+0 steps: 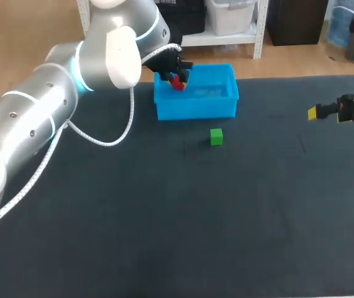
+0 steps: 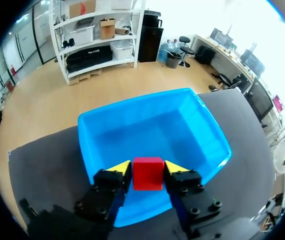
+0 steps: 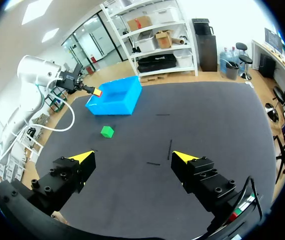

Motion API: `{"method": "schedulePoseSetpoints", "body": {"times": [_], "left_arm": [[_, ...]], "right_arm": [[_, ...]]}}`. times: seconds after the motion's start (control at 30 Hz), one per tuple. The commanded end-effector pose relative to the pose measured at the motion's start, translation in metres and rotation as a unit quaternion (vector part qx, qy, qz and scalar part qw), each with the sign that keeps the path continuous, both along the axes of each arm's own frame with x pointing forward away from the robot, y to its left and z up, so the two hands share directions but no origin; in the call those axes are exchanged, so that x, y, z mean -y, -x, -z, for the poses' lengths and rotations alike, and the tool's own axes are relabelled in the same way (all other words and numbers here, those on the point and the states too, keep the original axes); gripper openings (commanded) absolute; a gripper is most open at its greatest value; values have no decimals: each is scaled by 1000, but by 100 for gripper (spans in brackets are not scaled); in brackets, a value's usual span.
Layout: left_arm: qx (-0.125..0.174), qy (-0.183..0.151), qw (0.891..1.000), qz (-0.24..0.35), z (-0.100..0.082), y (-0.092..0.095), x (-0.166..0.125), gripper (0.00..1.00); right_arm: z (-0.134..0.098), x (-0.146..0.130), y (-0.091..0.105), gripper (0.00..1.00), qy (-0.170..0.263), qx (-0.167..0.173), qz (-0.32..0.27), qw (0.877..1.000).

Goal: Use the left arm to pick the red cube and place it into the blue plastic box first, then use the right arm to grasp the green cube and put it into the same blue plastic box after the first action is fully finished.

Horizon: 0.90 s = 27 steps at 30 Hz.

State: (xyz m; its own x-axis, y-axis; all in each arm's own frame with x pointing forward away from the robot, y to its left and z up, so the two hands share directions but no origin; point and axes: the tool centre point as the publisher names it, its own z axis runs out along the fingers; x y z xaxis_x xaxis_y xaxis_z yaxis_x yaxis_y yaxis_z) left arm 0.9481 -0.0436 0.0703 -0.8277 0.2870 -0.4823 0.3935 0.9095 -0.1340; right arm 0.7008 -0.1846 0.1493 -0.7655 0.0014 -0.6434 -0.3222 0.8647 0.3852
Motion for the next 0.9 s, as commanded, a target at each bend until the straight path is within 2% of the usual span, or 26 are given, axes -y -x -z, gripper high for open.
{"method": "schedulePoseSetpoints", "body": {"times": [0.03,0.23,0.5,0.7,0.9], "left_arm": [[-6,-4,1000,2,-2,-7,4,100],[-11,-9,1000,-5,-3,-4,3,100],[11,-11,1000,8,-24,14,-1,100],[34,-4,999,23,-39,41,-17,100],[67,13,997,37,-57,79,-43,100]], "right_arm": [[0,0,0,100,0,0,0,1000],[0,0,0,100,0,0,0,1000],[0,0,0,100,0,0,0,1000],[0,0,0,100,0,0,0,1000],[0,0,0,100,0,0,0,1000]]}}
